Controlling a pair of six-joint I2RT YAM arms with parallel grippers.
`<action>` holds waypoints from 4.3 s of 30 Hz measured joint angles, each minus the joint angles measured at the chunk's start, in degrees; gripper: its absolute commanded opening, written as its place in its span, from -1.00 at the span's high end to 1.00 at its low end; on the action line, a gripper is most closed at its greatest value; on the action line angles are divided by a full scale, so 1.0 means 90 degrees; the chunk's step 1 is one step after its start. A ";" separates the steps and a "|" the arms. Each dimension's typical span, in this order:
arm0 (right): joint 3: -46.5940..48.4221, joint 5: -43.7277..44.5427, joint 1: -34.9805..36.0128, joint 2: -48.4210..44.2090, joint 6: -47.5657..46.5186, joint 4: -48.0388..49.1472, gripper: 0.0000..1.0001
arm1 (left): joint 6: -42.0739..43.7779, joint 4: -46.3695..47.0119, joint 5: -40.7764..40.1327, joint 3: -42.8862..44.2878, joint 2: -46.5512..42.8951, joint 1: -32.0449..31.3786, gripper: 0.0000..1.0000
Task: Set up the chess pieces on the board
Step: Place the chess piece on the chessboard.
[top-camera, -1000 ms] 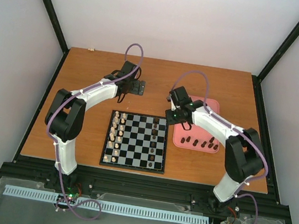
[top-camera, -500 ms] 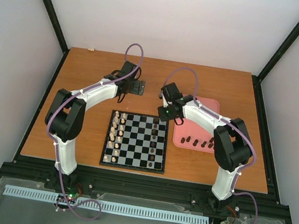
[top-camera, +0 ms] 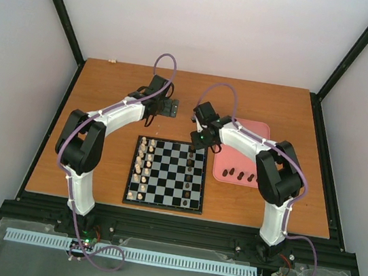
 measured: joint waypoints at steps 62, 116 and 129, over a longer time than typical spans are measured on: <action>-0.0172 0.0663 0.0350 -0.0170 0.0102 -0.0308 0.72 | 0.0000 0.0000 -0.0002 0.0000 0.0000 0.0000 -0.99; -0.0051 0.0797 0.0350 -0.0024 0.0078 -0.0168 0.60 | 0.0000 0.0000 -0.0024 0.0000 0.0000 0.0000 -0.99; -0.0109 0.0862 0.0350 0.0015 0.0083 -0.0126 0.11 | 0.0000 0.0000 -0.0027 0.0000 0.0000 0.0000 -0.99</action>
